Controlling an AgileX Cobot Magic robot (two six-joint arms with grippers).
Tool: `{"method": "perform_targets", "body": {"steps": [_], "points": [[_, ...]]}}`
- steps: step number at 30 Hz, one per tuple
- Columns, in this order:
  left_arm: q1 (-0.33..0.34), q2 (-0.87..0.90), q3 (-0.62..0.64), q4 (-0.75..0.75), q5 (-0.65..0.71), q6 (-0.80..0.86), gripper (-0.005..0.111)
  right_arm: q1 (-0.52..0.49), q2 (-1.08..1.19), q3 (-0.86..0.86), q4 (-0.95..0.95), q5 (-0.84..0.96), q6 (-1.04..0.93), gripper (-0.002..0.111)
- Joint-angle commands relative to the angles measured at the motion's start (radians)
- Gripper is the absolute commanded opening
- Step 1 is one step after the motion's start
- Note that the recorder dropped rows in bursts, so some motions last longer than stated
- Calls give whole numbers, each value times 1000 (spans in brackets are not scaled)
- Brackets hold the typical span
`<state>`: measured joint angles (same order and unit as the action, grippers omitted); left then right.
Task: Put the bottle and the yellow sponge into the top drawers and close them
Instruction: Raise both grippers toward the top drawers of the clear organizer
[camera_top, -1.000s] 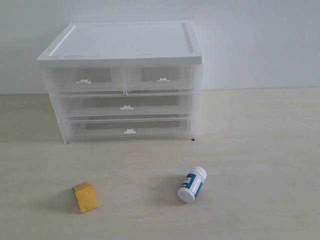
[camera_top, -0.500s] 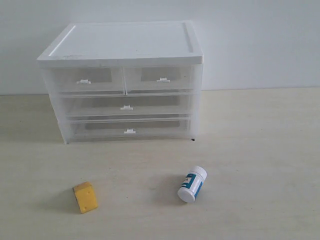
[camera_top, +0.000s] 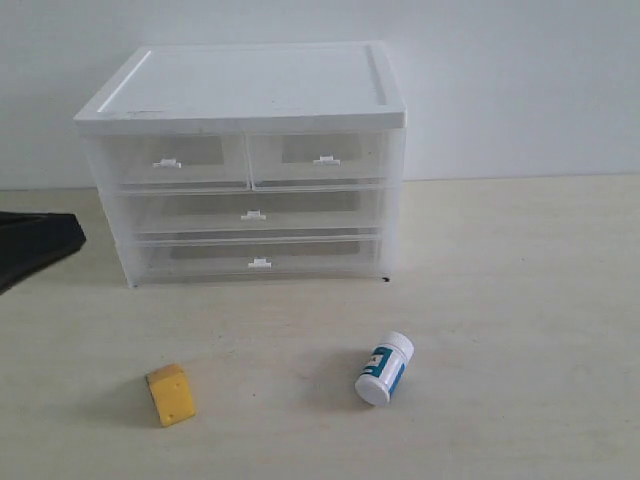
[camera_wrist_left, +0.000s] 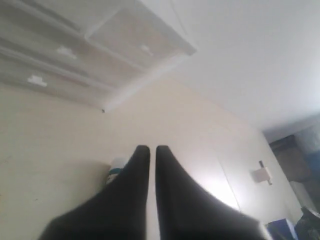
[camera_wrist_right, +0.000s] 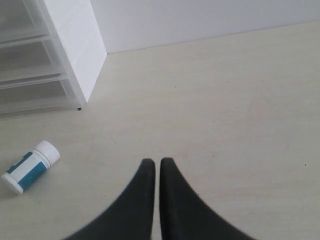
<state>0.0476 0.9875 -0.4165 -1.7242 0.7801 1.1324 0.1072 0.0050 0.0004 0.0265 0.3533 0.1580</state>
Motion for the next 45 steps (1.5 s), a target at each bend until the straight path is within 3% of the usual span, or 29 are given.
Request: {"method": "perform_targets", "body": {"steps": [1, 7, 10, 17, 20, 22, 24, 26, 29, 33, 39, 41, 45], "points": [[1, 151, -23, -20, 29, 129, 4, -5, -5, 0, -10, -12, -4, 0], [1, 282, -75, -20, 78, 132, 4, -5, -5, 0, -1, -152, -16, 0], [1, 334, -125, -20, 78, 132, 4, -5, -5, 0, 169, -293, 178, 0], [1, 431, -249, -20, 85, 117, 4, -5, -5, 0, 308, -539, 356, 0], [1, 481, -290, -20, 85, 117, 4, -5, -5, 0, 263, -698, 486, 0], [1, 517, -329, -20, 85, 117, 4, -3, -2, -76, 44, -724, 631, 0], [1, 566, -376, -20, 85, 117, 4, -3, 106, -215, -206, -728, 763, 0], [1, 622, -426, -20, 85, 114, 4, -3, 354, -351, -439, -714, 957, 0], [1, 669, -465, -20, 86, 88, 4, -3, 547, -391, -625, -794, 1168, 0], [1, 712, -519, -20, 121, 77, 4, -3, 879, -395, -682, -1133, 1284, 0], [1, 719, -573, 19, 90, 77, 5, -5, 1347, -444, -721, -1488, 1336, 0], [-13, 719, -601, 88, 45, 77, 12, -5, 1482, -477, -754, -1574, 1336, 0], [-62, 719, -634, 134, -112, 72, 36, -5, 1656, -554, -818, -1574, 1392, 0]]}}
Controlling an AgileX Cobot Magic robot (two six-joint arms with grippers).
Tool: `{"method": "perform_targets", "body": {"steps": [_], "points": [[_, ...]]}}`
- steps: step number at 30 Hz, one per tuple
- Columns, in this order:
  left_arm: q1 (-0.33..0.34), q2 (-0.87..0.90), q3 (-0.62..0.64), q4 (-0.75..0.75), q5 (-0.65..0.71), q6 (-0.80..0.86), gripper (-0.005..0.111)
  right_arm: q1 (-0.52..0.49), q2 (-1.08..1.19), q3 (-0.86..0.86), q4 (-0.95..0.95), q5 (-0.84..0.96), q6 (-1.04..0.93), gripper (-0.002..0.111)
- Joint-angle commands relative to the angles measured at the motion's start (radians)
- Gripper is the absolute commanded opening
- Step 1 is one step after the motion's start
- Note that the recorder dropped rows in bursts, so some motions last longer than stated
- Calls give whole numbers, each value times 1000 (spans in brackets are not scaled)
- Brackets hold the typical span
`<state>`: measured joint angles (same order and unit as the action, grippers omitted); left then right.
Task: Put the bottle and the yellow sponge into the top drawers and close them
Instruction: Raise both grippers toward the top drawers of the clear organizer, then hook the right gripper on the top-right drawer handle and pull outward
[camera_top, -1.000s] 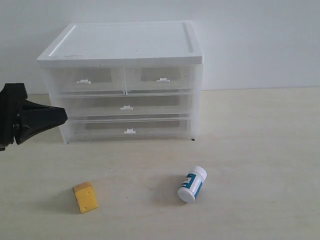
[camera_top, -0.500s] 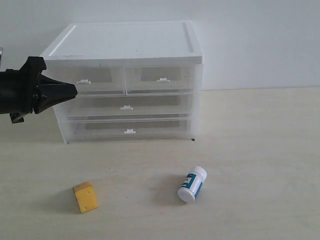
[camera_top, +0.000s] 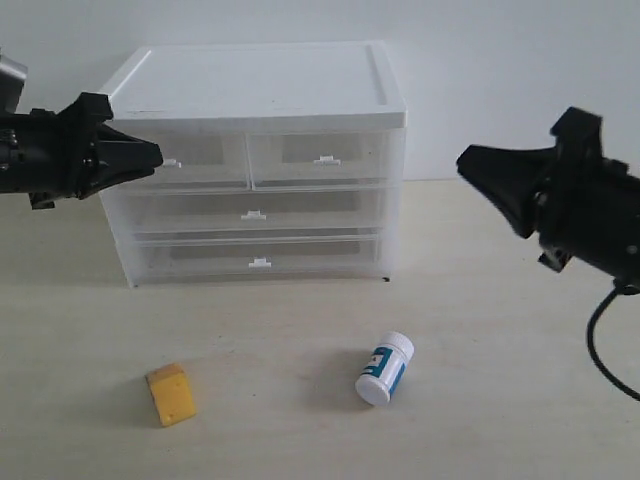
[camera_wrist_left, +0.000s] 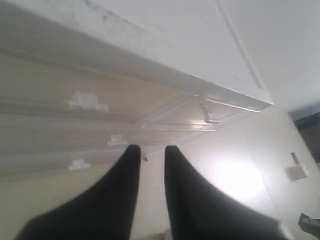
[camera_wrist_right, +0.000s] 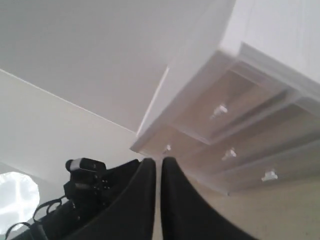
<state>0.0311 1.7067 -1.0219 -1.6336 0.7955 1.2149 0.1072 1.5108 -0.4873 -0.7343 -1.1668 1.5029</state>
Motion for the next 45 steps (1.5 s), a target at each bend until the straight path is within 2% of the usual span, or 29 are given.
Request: {"method": "perform_targets", "body": {"steps": [1, 4, 11, 17, 20, 25, 27, 45], "points": [[-57, 0, -32, 44, -162, -7, 39, -5, 182, -79, -58, -54, 59, 0], [-79, 0, -51, 47, -221, 29, 38, -5, 250, -122, -60, -54, 79, 0], [-79, 4, -61, 45, -222, 13, 36, -3, 326, -253, -122, -54, 178, 0], [-79, 13, -61, 47, -241, 13, 35, 58, 359, -341, -117, -21, 210, 1], [-79, 20, -61, 49, -262, 13, 35, 104, 400, -395, -107, -10, 243, 12], [-79, 29, -61, 49, -262, 18, 35, 111, 468, -463, -112, -25, 331, 44], [-79, 29, -61, 46, -285, 40, 35, 111, 493, -486, -111, -25, 348, 49], [-79, 103, -137, 46, -317, 42, 35, 118, 639, -667, -134, -54, 380, 47]]}}
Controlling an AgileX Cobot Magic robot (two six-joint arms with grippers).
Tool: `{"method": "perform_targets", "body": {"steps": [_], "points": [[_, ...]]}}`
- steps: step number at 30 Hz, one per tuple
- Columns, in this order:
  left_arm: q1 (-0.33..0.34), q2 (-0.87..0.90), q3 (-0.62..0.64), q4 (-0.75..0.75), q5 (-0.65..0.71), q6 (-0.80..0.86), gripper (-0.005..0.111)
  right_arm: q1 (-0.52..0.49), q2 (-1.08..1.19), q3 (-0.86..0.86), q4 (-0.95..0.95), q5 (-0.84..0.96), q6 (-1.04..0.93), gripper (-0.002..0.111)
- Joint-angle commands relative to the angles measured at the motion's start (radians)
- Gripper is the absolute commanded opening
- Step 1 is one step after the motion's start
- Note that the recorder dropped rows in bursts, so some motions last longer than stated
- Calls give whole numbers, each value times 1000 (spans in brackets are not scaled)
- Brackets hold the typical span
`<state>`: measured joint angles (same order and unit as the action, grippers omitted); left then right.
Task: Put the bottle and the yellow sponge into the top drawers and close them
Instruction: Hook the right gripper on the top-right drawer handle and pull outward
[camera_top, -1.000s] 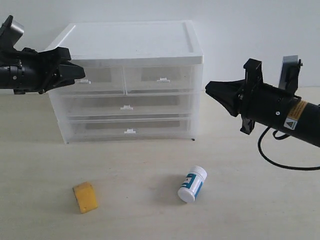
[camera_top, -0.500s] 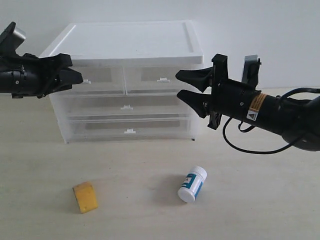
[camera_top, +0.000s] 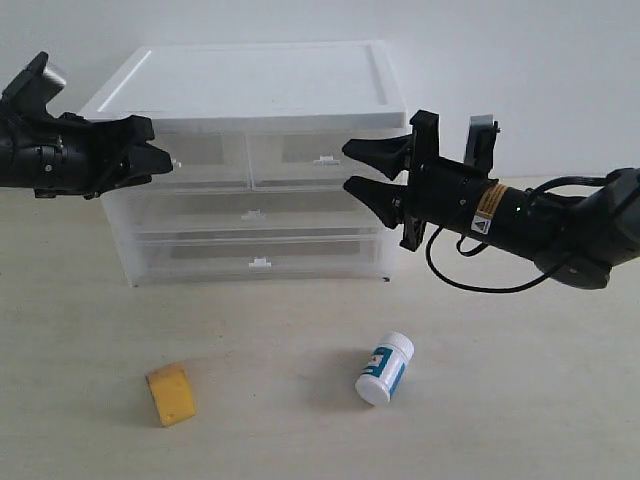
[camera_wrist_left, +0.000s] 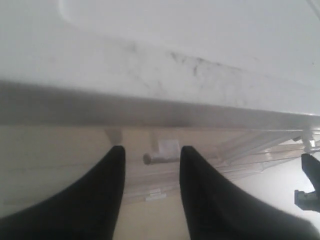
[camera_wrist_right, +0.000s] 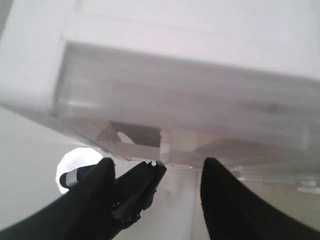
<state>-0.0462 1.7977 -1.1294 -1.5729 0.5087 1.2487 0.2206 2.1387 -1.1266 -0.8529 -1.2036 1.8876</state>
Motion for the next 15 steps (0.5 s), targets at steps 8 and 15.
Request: {"method": "perform_targets", "body": {"steps": [8, 15], "points": [[-1, 12, -32, -15, -50, 8, 35, 48, 47, -107, -21, 13, -2, 47], [-1, 12, -32, -15, -45, 8, 35, 58, 62, -144, -14, 64, -54, 35]]}}
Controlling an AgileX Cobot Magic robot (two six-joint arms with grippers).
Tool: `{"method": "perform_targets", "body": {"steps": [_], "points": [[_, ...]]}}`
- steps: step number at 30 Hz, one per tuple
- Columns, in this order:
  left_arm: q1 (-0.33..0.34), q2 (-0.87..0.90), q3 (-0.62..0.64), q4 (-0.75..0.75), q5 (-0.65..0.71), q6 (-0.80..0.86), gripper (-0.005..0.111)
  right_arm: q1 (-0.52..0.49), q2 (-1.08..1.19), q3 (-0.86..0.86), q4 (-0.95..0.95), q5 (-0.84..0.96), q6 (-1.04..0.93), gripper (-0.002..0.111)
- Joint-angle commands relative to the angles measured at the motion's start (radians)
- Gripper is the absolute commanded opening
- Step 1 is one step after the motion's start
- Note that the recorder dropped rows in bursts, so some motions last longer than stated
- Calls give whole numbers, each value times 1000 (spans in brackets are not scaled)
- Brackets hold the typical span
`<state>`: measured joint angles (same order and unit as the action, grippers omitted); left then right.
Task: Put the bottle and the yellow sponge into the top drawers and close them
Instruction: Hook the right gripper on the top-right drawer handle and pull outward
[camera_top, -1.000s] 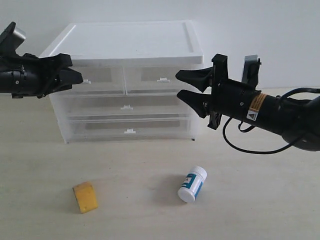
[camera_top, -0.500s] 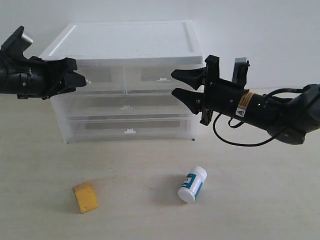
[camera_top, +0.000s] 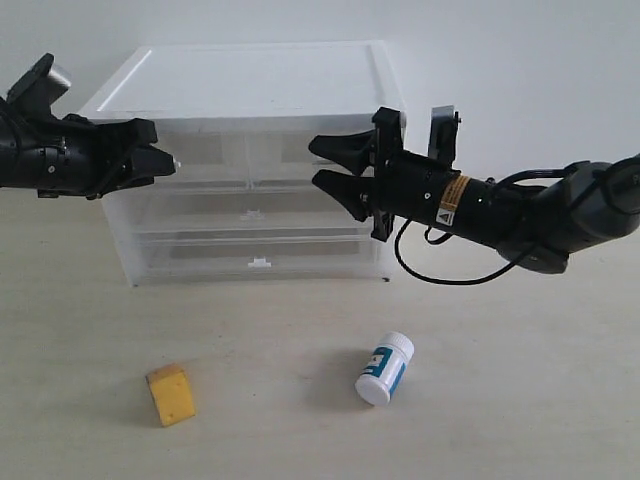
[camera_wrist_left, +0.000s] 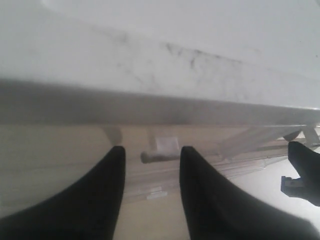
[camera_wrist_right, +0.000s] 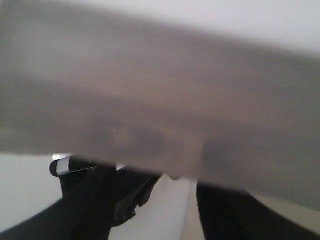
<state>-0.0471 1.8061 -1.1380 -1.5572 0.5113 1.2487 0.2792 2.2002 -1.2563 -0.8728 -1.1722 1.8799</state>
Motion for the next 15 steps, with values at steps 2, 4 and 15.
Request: {"method": "perform_targets", "body": {"steps": [2, 4, 15], "points": [[0, 3, -23, -24, -48, 8, 35, -1, 0, -14, 10, 35, -85, 22], [0, 3, -23, -19, -48, 8, 35, -1, 0, -14, 10, 35, -119, 12], [0, 3, -23, -13, -48, 8, 35, -1, 0, -12, -72, -18, -137, 0]]}}
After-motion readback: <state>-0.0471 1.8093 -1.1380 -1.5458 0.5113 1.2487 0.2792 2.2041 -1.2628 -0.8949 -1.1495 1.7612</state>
